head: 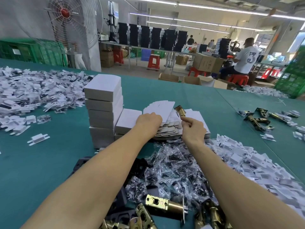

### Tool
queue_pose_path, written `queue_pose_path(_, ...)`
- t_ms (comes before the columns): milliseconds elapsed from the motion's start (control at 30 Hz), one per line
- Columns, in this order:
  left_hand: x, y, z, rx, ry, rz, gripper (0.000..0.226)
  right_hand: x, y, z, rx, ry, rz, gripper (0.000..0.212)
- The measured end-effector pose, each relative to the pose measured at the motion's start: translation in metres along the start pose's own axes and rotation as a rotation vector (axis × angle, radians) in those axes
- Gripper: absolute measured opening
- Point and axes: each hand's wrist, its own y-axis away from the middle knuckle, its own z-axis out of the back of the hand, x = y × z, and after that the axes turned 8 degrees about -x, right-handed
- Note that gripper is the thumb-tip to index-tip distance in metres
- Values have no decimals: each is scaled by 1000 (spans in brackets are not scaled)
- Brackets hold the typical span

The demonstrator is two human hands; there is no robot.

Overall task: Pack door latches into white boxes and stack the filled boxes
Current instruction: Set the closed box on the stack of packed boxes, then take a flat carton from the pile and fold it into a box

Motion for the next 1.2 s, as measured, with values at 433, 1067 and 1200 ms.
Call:
queue_pose_path(433,-4,-5,6,-269,187,314,69,24,5,-34,112,520,498,34)
queue_pose_path(1067,-11,74,0,-862,318,-132,58,43,18,32,3,-738,-369,26)
queue_pose_path(1200,-20,89,-5,-825,290,-383,39,32,12,45,-41,-586,-439,11)
